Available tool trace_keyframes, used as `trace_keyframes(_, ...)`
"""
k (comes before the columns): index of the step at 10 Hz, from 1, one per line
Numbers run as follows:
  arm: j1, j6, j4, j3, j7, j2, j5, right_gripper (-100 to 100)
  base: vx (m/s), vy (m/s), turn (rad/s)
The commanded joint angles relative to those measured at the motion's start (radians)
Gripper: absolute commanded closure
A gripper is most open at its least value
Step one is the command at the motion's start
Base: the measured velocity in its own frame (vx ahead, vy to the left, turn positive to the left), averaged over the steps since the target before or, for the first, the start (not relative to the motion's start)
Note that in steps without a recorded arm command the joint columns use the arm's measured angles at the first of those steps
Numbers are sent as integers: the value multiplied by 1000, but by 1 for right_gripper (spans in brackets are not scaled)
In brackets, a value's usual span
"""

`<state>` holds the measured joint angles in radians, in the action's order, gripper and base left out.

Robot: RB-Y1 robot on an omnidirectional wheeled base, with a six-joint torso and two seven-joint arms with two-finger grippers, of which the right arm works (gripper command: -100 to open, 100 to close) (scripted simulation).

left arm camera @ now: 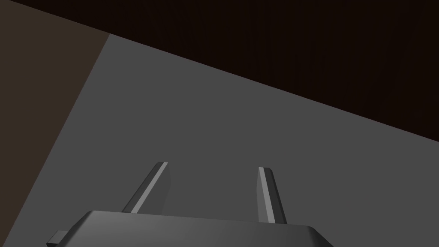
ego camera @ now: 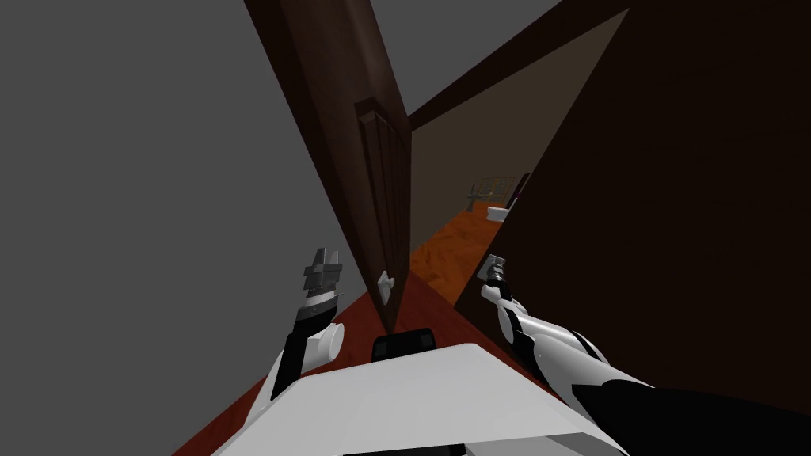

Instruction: Pull the door open

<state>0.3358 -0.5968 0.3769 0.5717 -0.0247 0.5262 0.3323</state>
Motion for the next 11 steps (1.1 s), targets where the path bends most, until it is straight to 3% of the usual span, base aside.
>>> trace_keyframes(1, 0, 0, 0, 0, 0, 0, 0, -100, -1, -37, 45)
trace_keyframes(2, 0, 0, 0, 0, 0, 0, 0, 100, -6, 9, -32)
trace_keyframes(7, 0, 0, 0, 0, 0, 0, 0, 100, 0, 4, -4)
trace_keyframes(11, 9, 6, 14, -37, 21, -13, -20, 100, -193, 32, 40)
